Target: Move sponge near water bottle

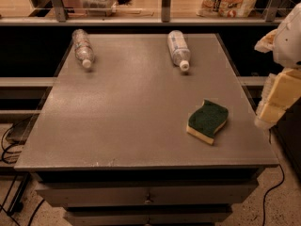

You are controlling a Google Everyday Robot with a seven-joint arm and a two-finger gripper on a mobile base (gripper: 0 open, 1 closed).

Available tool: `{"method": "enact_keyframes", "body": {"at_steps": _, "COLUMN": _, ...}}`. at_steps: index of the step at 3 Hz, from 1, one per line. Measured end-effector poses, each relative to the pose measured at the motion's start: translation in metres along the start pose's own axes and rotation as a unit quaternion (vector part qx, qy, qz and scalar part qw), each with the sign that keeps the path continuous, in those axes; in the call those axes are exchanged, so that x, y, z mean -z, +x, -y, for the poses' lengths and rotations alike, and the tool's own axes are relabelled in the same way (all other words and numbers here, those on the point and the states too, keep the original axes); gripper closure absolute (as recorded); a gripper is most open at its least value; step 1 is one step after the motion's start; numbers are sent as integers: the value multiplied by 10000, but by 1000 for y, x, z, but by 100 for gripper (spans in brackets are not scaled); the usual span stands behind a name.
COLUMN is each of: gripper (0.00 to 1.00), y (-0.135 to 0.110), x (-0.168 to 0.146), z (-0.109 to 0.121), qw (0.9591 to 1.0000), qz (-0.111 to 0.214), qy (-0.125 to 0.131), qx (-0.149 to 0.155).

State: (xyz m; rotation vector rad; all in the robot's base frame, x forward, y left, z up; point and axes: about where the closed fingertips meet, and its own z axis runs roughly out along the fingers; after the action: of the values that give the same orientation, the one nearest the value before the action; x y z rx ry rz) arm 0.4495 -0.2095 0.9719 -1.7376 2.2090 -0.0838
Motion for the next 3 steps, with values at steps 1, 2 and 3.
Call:
{"method": "enact_keyframes", "body": {"at_steps": 1, "gripper": 0, "y": 1, "x": -26, "z": 4, "qw": 9984, "qz": 413, "qy": -102, "qx": -378}}
{"method": "enact_keyframes", "body": {"at_steps": 2, "gripper": 0, "y": -10, "x": -53, "z": 5, "qw": 9945, "qz": 796, "qy": -178, "qx": -656}}
{"method": "enact_keyframes", "body": {"at_steps": 3, "gripper": 0, "y": -20, "x": -77, "z": -1, "qw": 9897, "qz": 1065, "qy": -289, "qx": -917}}
